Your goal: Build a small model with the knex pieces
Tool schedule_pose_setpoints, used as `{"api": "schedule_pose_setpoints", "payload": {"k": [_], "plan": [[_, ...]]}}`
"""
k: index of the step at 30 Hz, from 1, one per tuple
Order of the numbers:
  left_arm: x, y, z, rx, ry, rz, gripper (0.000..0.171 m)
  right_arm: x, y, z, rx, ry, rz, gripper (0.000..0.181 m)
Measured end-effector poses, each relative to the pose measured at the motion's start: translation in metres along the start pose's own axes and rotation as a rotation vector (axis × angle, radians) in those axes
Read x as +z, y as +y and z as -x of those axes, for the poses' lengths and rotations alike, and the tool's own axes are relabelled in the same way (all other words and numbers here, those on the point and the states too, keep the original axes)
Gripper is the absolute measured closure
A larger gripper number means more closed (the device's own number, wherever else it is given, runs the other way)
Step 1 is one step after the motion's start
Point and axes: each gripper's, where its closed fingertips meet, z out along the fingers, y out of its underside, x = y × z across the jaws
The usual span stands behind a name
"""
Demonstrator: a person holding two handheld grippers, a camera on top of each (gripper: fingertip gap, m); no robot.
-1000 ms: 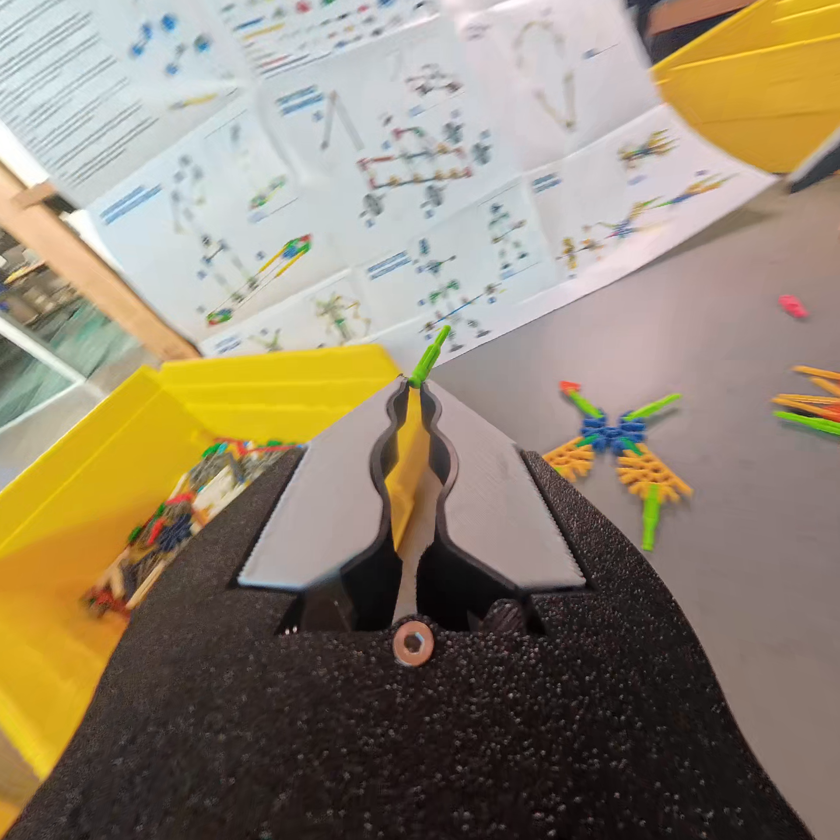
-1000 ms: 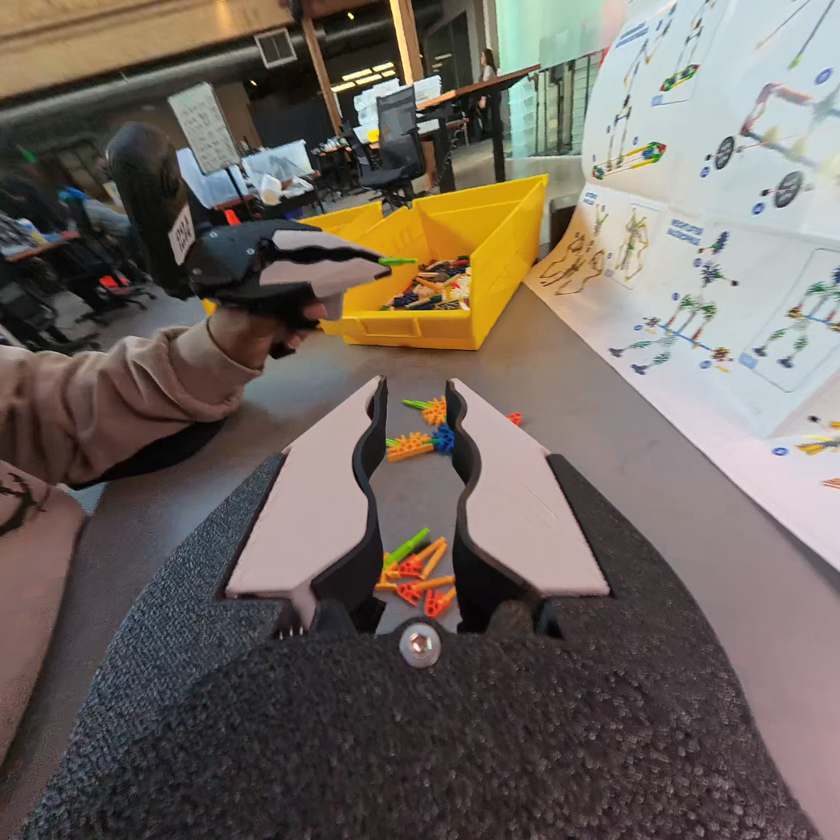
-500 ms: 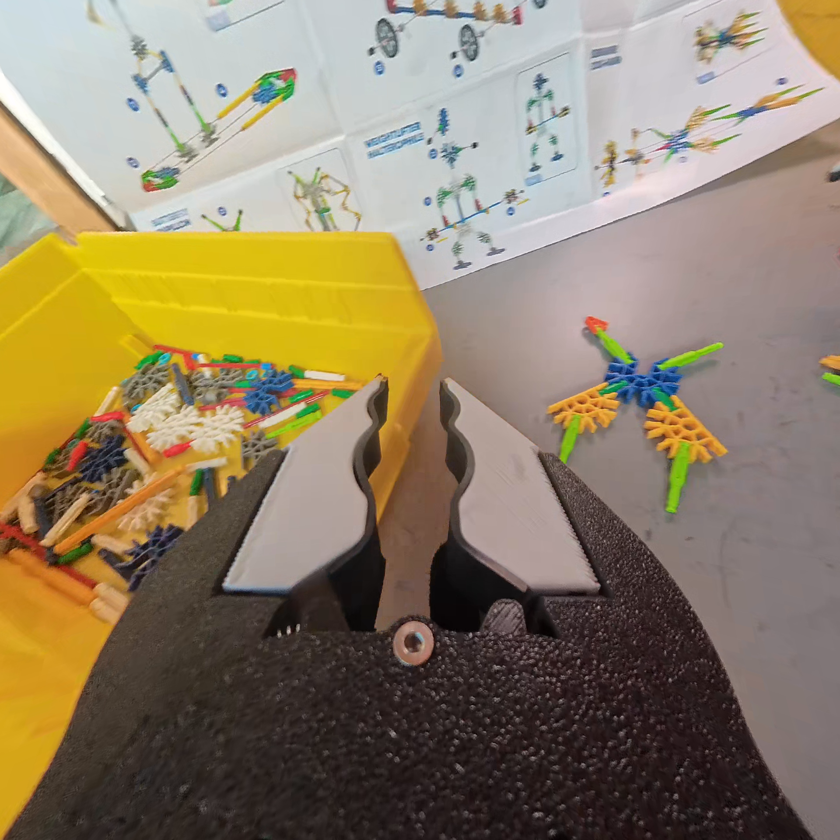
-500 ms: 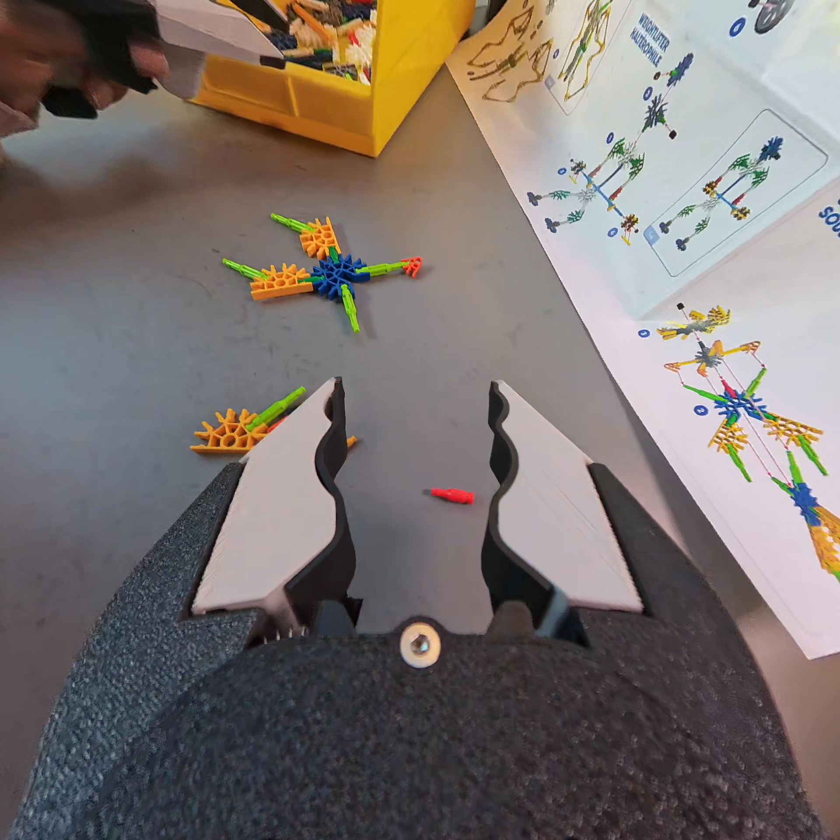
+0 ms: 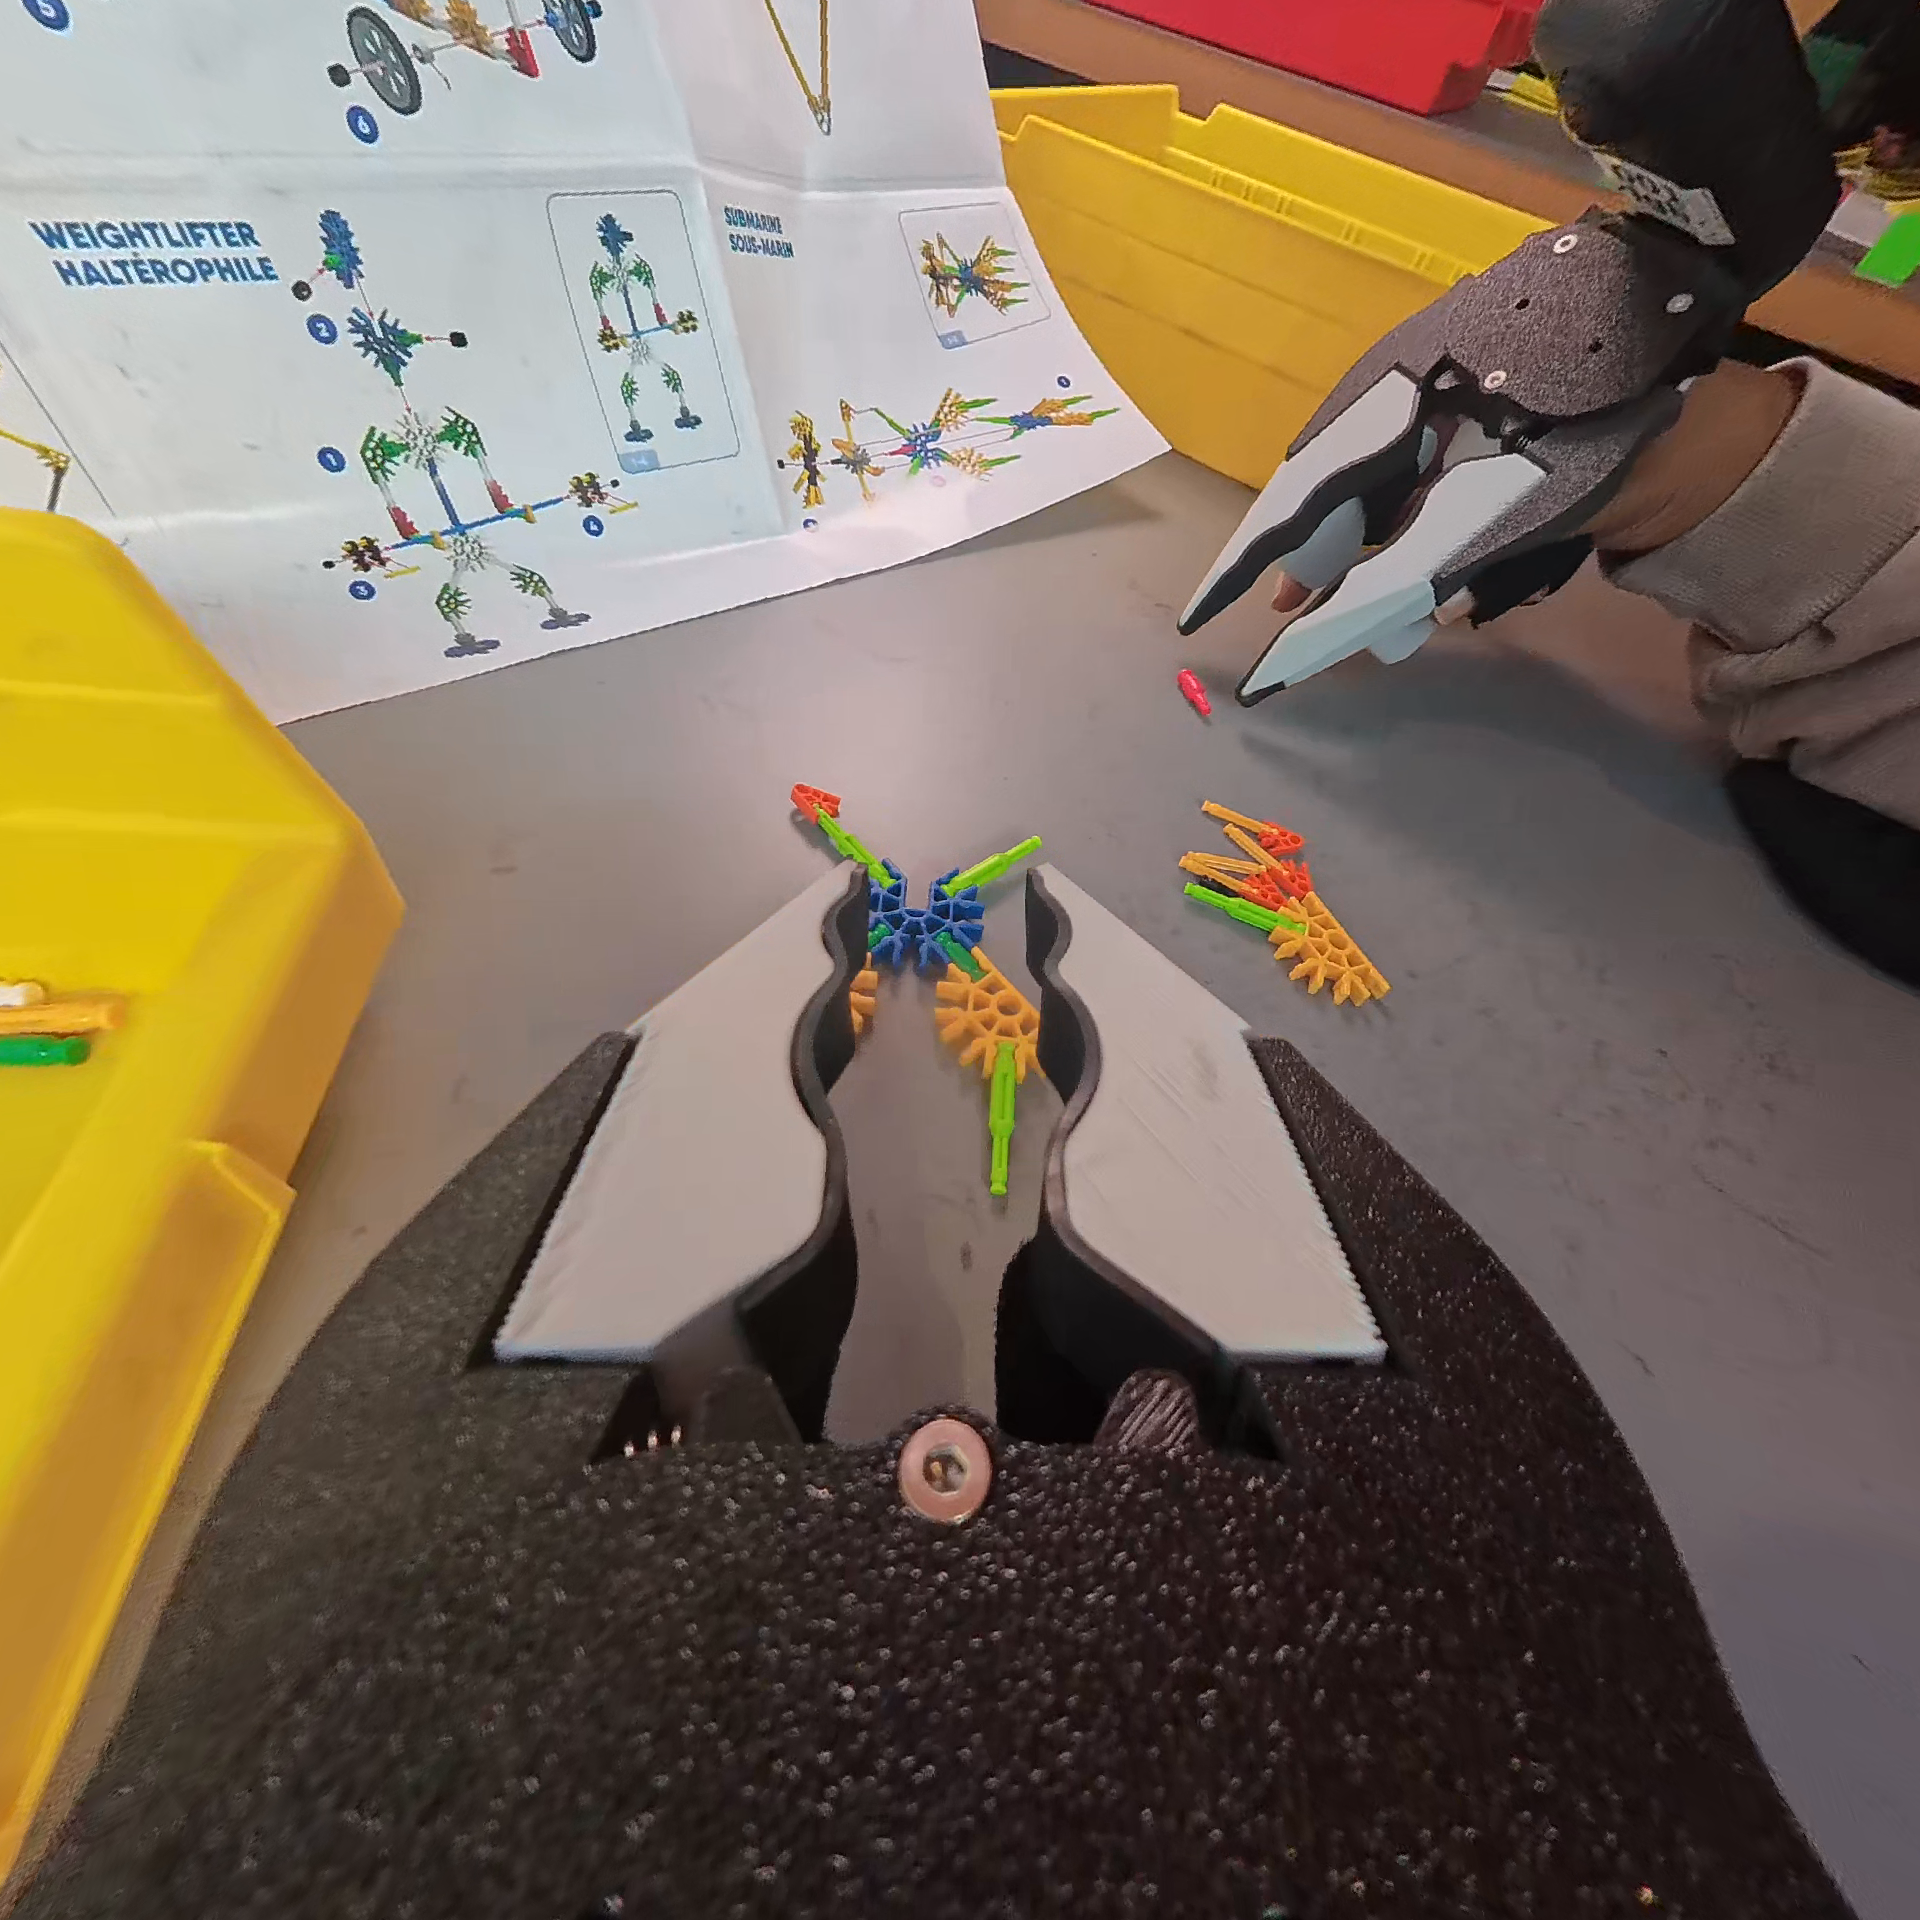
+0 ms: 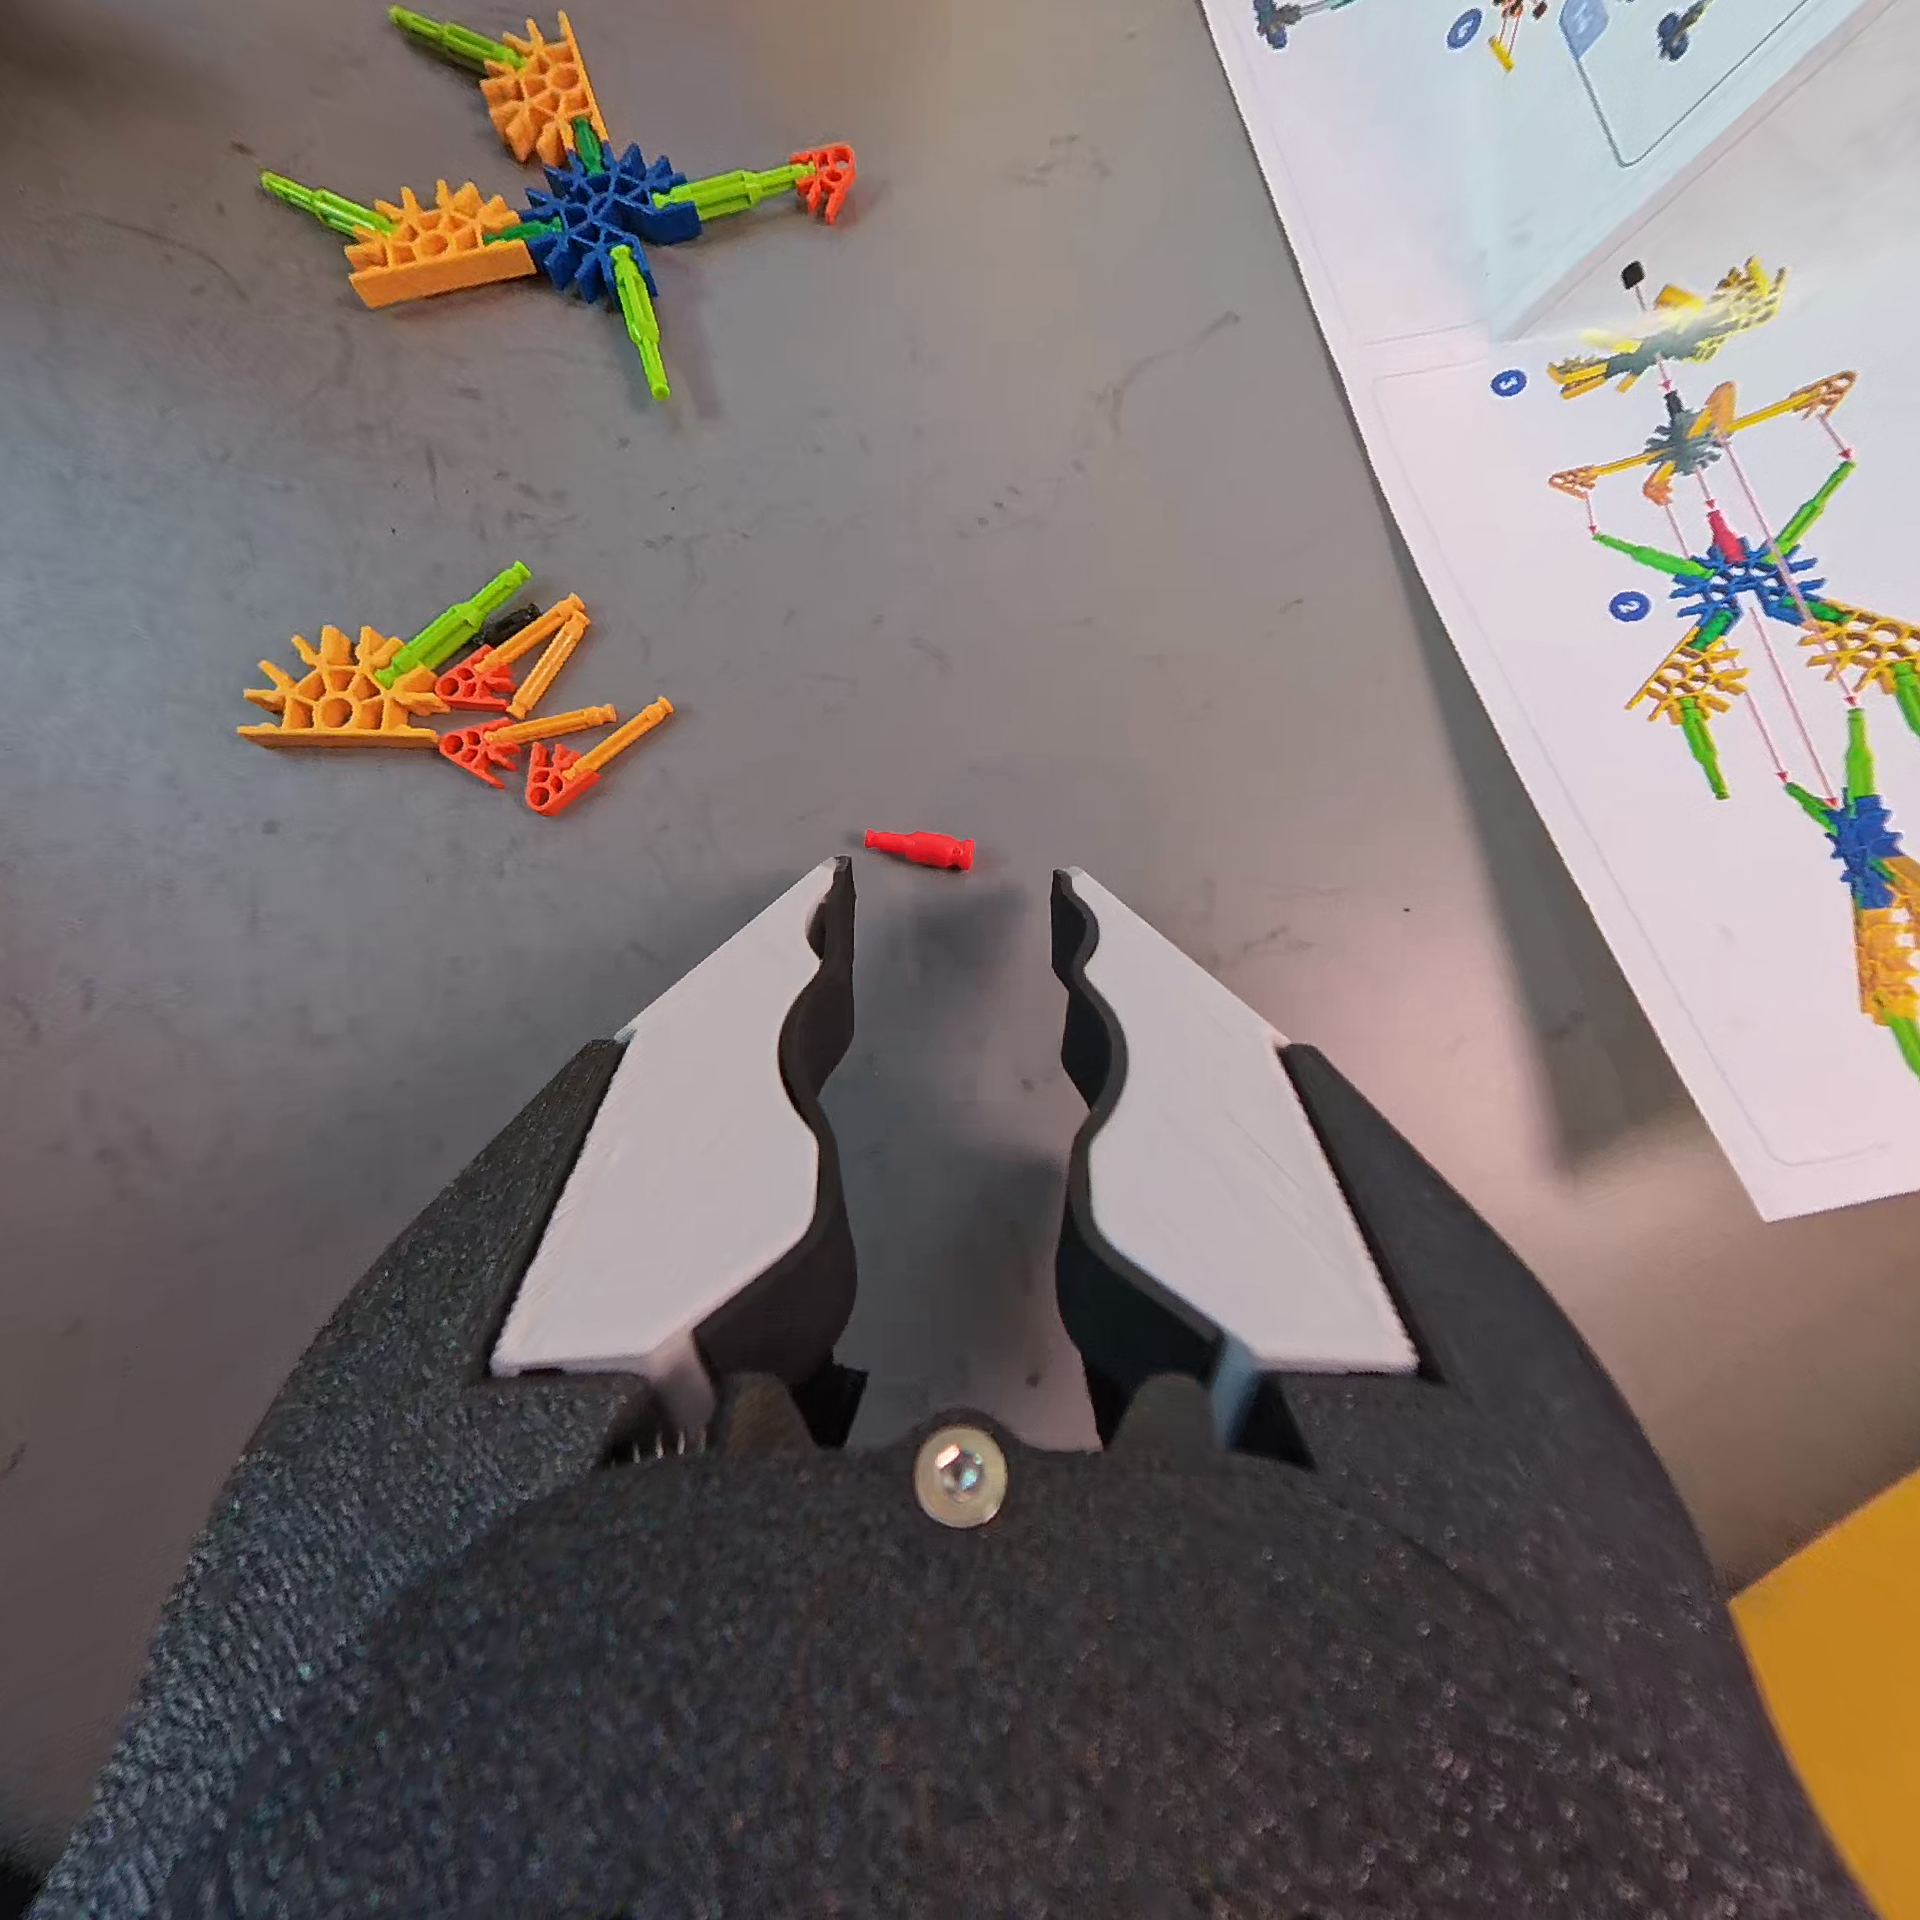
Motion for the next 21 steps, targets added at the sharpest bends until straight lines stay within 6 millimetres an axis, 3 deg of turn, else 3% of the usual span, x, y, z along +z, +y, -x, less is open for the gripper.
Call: {"api": "schedule_pose_setpoints", "payload": {"k": [4, 7, 12, 16, 21], "plan": [[0.000, -0.001, -0.003, -0.004, 0.023, -0.013, 0.142, 0.010, 0.002, 0.006, -0.012, -0.024, 0.028, 0.146], [0.001, -0.002, -0.005, 0.009, 0.031, -0.016, 0.144, 0.011, 0.000, 0.007, -0.017, -0.025, 0.044, 0.163], [0.002, -0.001, -0.015, 0.018, 0.077, -0.011, 0.144, 0.010, -0.007, 0.012, -0.143, 0.001, 0.012, 0.164], [0.002, -0.009, -0.039, -0.098, 0.228, -0.047, 0.142, -0.003, -0.056, 0.044, -0.344, 0.022, -0.223, 0.164], [-0.002, -0.027, -0.074, -0.353, 0.471, -0.118, 0.141, -0.011, -0.105, 0.113, -0.628, 0.059, -0.434, 0.163]]}}
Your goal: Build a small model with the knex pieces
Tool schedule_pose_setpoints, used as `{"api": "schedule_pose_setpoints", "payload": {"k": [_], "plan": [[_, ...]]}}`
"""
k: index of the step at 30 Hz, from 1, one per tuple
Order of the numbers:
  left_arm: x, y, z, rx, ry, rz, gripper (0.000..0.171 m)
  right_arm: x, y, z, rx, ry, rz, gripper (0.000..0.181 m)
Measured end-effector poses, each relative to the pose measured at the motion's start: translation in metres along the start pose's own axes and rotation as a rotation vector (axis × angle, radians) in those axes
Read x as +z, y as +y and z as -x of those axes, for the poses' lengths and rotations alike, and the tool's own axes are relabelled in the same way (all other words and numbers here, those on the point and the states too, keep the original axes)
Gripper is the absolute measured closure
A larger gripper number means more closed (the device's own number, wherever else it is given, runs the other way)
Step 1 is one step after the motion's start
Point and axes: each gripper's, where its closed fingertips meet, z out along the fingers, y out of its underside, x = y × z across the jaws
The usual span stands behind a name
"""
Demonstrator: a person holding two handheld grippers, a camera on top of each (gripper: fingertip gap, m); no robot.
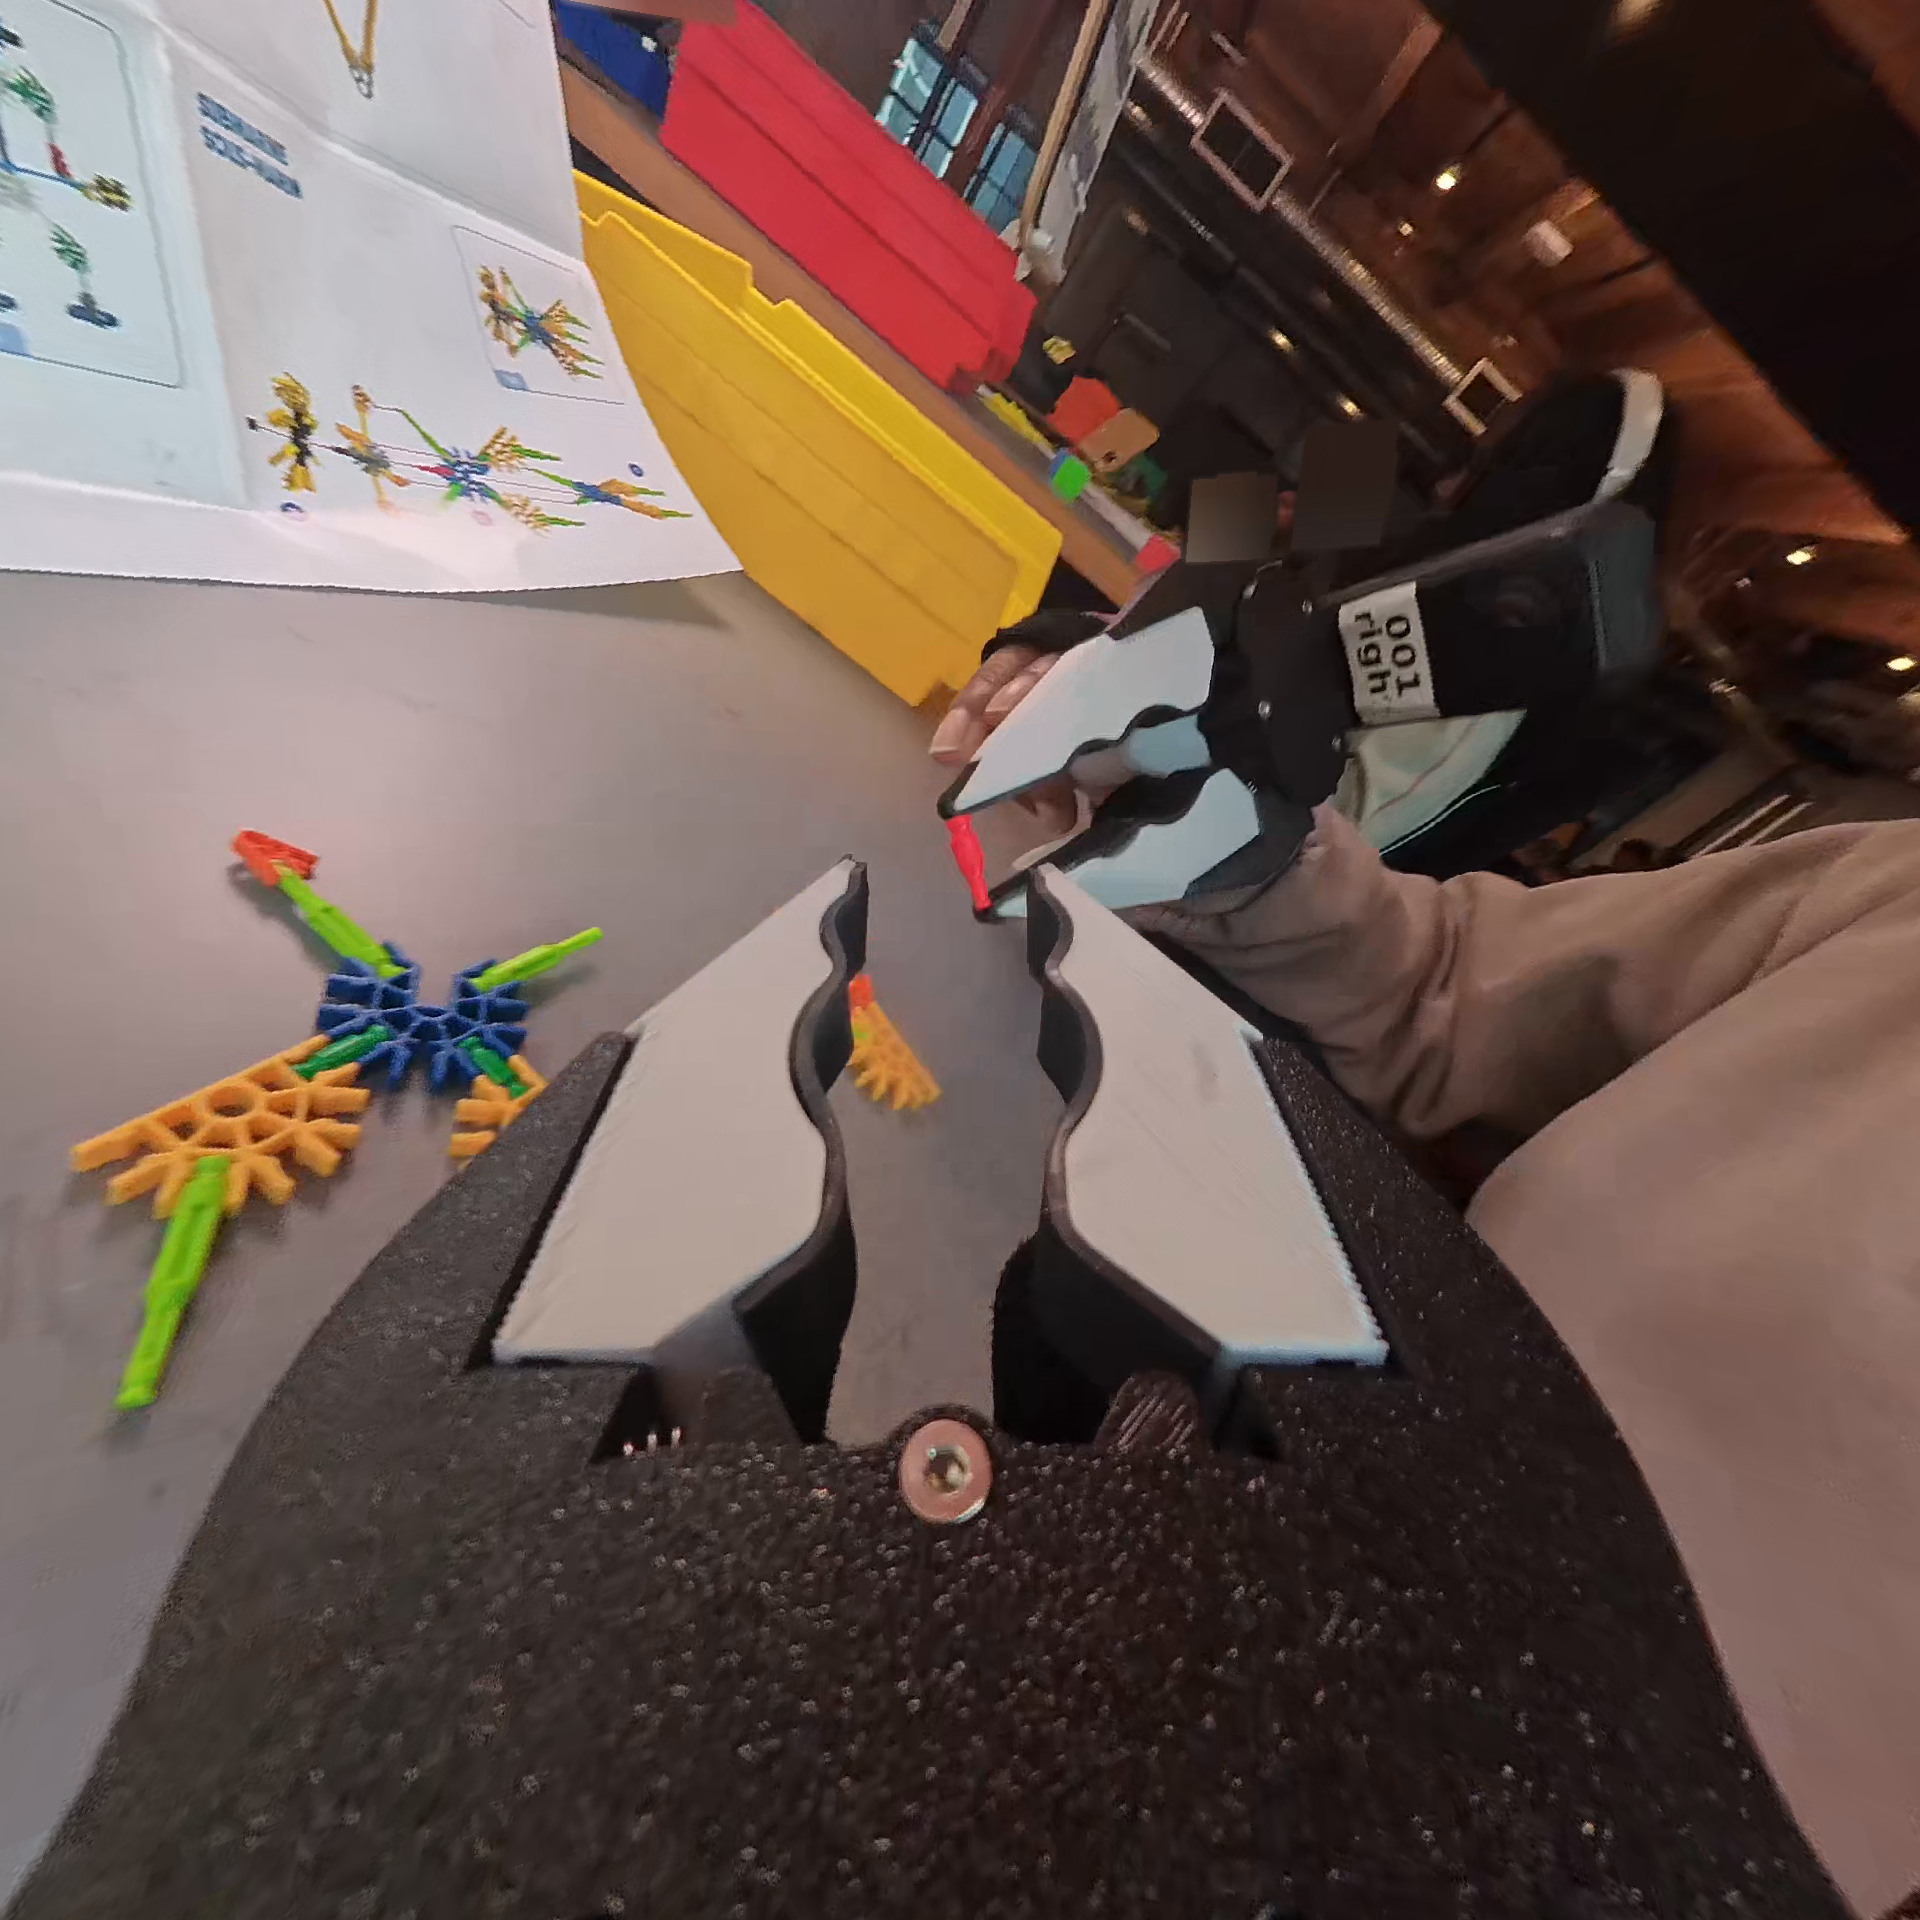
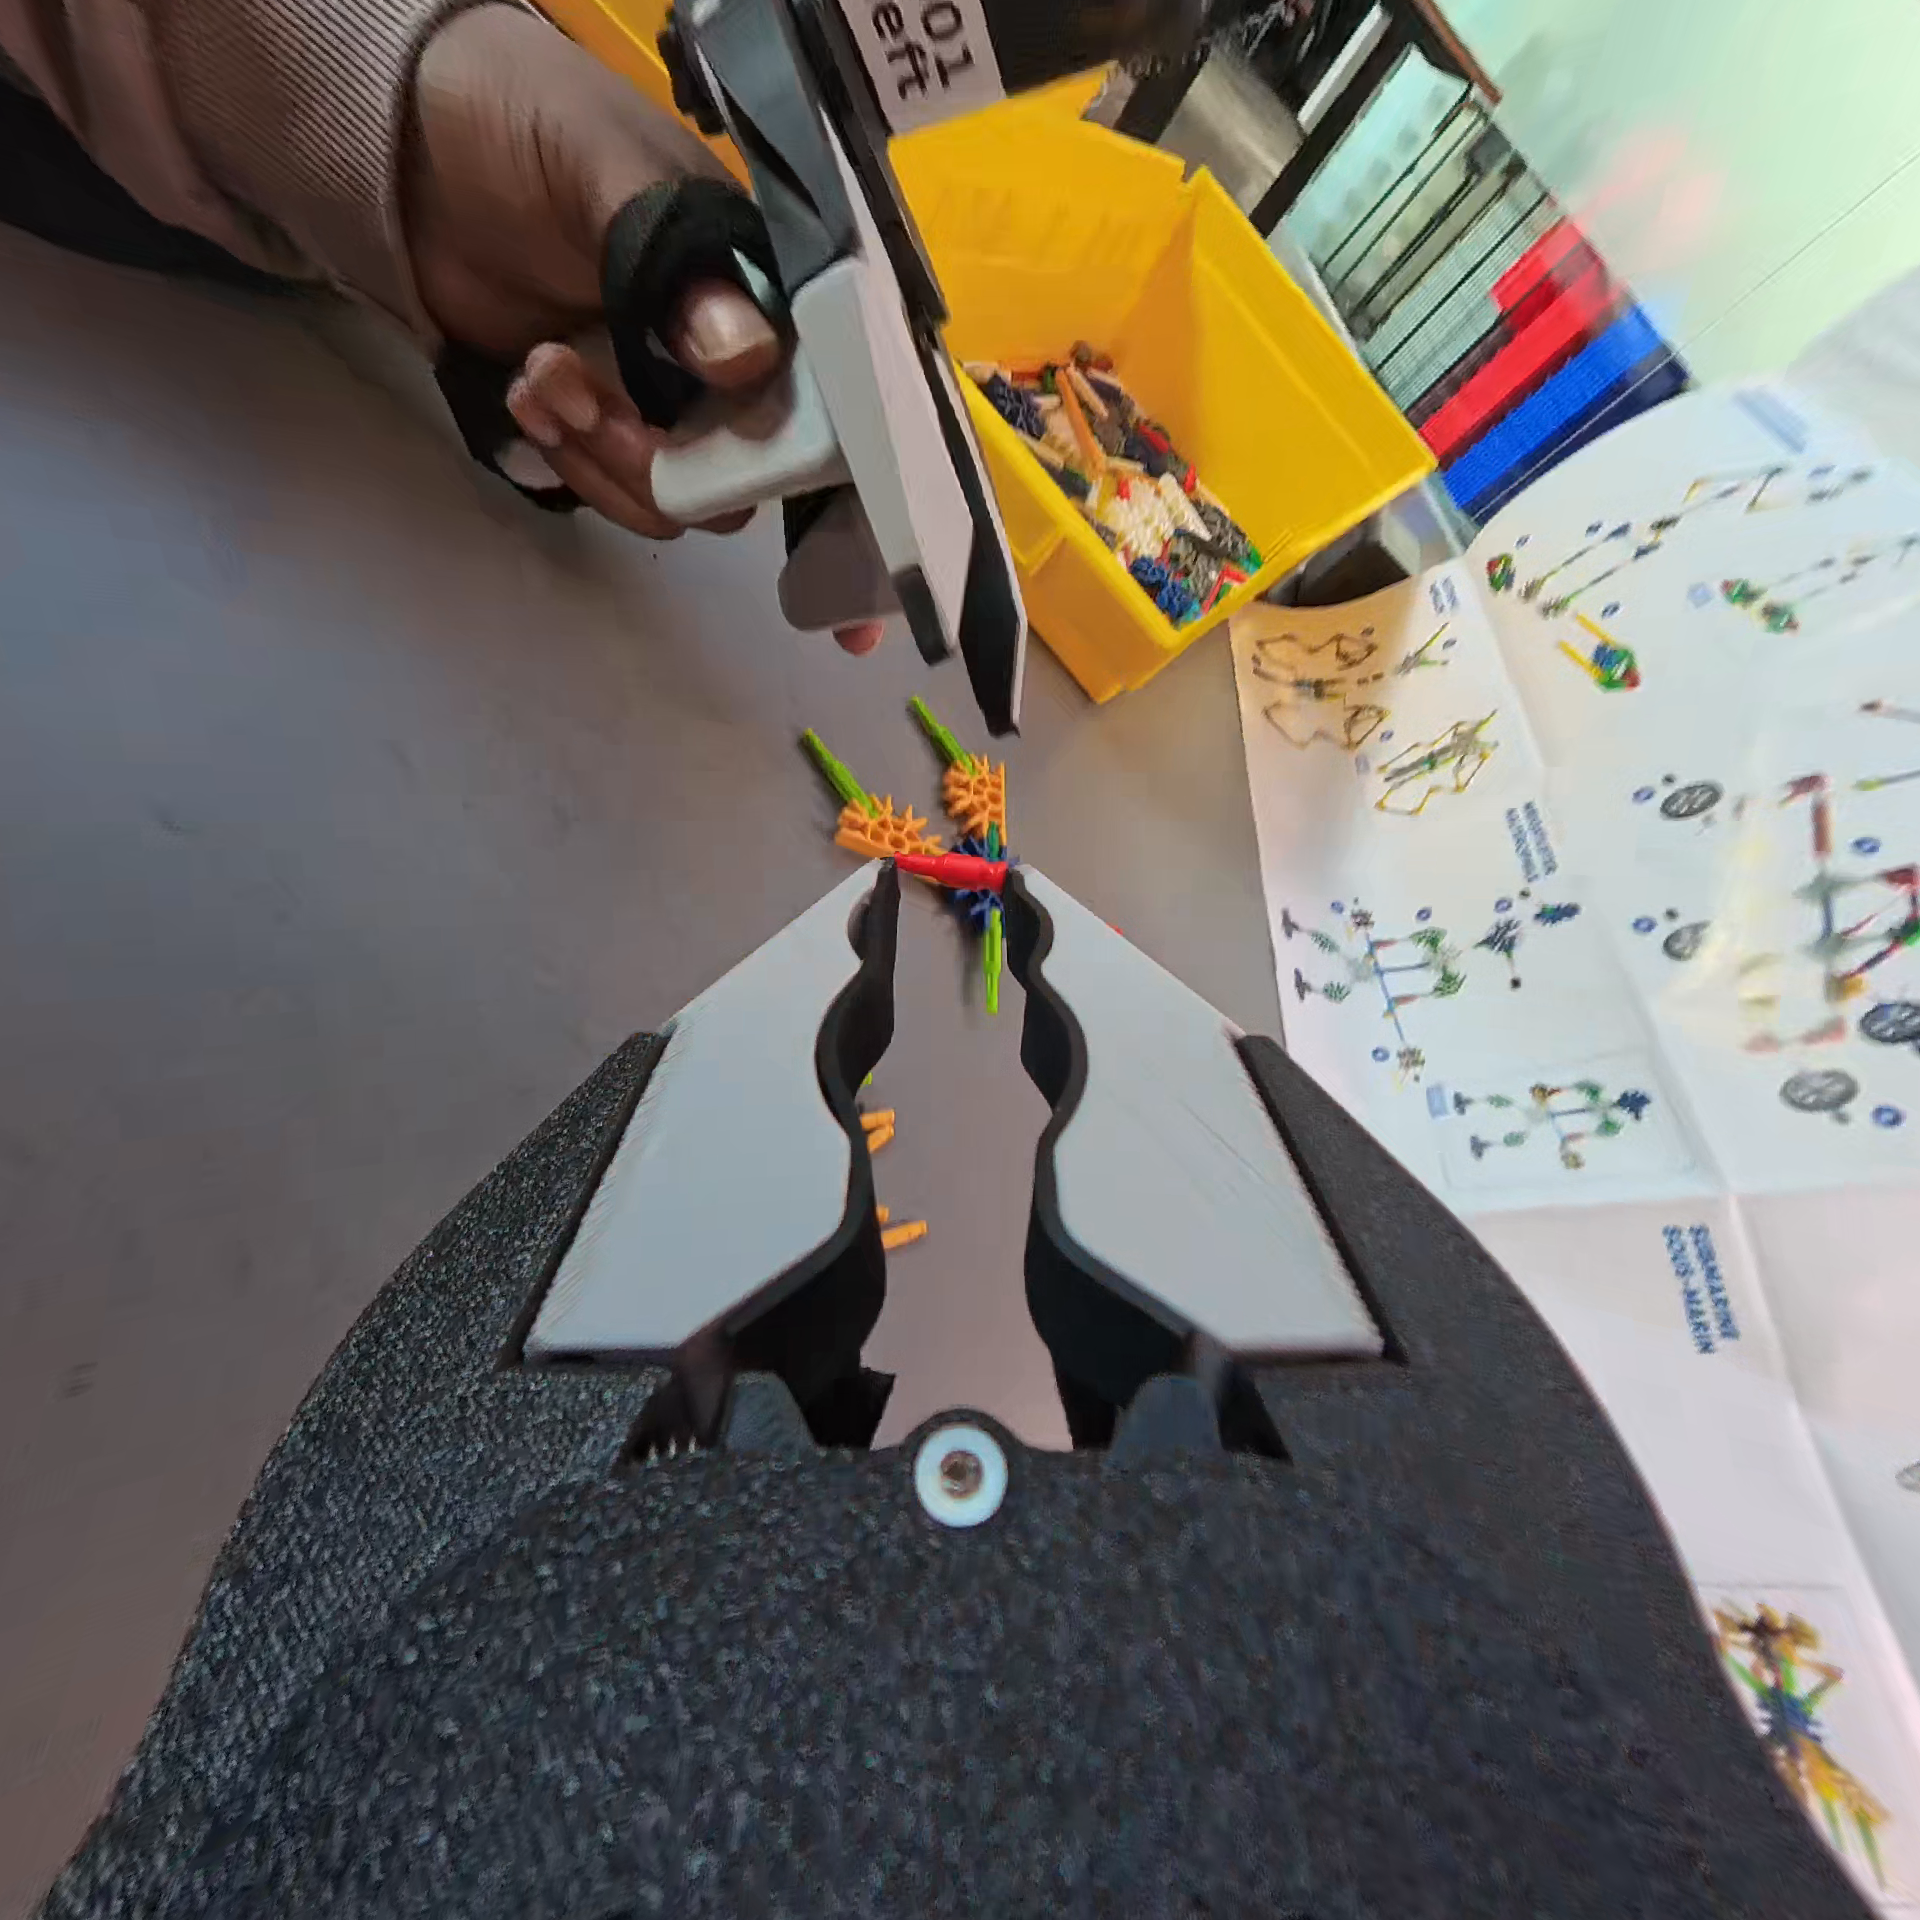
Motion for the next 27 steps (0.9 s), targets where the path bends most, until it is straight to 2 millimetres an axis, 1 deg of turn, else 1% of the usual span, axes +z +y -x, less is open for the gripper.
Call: {"api": "schedule_pose_setpoints", "payload": {"k": [2, 4, 7, 9, 14, 15, 16, 17, 18, 19, 20, 22, 23, 25, 26, 27], "plan": [[0.003, 0.004, -0.008, -0.057, 0.060, 0.019, 0.144, 0.006, -0.014, 0.007, -0.062, 0.026, -0.016, 0.163], [0.005, 0.008, -0.013, -0.072, 0.093, 0.045, 0.149, 0.009, -0.021, 0.010, -0.094, 0.046, -0.024, 0.163], [0.007, 0.014, -0.015, -0.060, 0.093, 0.081, 0.160, 0.009, -0.025, 0.009, -0.099, 0.066, -0.032, 0.163], [0.008, 0.014, -0.017, -0.050, 0.099, 0.076, 0.166, 0.008, -0.027, 0.010, -0.097, 0.065, -0.042, 0.163], [0.007, 0.011, -0.018, 0.001, 0.087, 0.073, 0.167, 0.005, -0.030, 0.007, -0.091, 0.084, -0.068, 0.166], [0.005, 0.008, -0.015, 0.035, 0.058, 0.071, 0.167, 0.005, -0.030, 0.006, -0.081, 0.090, -0.072, 0.166], [0.001, 0.004, -0.008, 0.090, -0.002, 0.068, 0.167, 0.005, -0.028, 0.003, -0.068, 0.094, -0.064, 0.164], [-0.006, -0.001, 0.003, 0.160, -0.089, 0.068, 0.167, 0.004, -0.023, 0.001, -0.053, 0.097, -0.046, 0.157], [-0.016, -0.009, 0.018, 0.238, -0.201, 0.065, 0.167, 0.003, -0.018, -0.004, -0.032, 0.104, -0.030, 0.154], [-0.031, -0.019, 0.035, 0.313, -0.333, 0.058, 0.167, 0.001, -0.013, -0.009, -0.002, 0.107, -0.022, 0.154], [-0.050, -0.030, 0.053, 0.378, -0.470, 0.046, 0.167, -0.002, -0.007, -0.015, 0.036, 0.113, -0.011, 0.154], [-0.095, -0.052, 0.084, 0.469, -0.736, 0.025, 0.166, -0.007, 0.010, -0.027, 0.109, 0.127, 0.037, 0.152], [-0.118, -0.060, 0.098, 0.493, -0.859, 0.025, 0.166, -0.009, 0.020, -0.033, 0.139, 0.135, 0.069, 0.152], [-0.156, -0.067, 0.122, 0.489, -1.038, 0.045, 0.166, -0.016, 0.043, -0.043, 0.190, 0.141, 0.141, 0.152], [-0.170, -0.067, 0.130, 0.477, -1.097, 0.052, 0.166, -0.020, 0.052, -0.046, 0.212, 0.138, 0.165, 0.153], [-0.178, -0.067, 0.135, 0.466, -1.128, 0.060, 0.165, -0.024, 0.059, -0.050, 0.234, 0.139, 0.178, 0.154]]}}
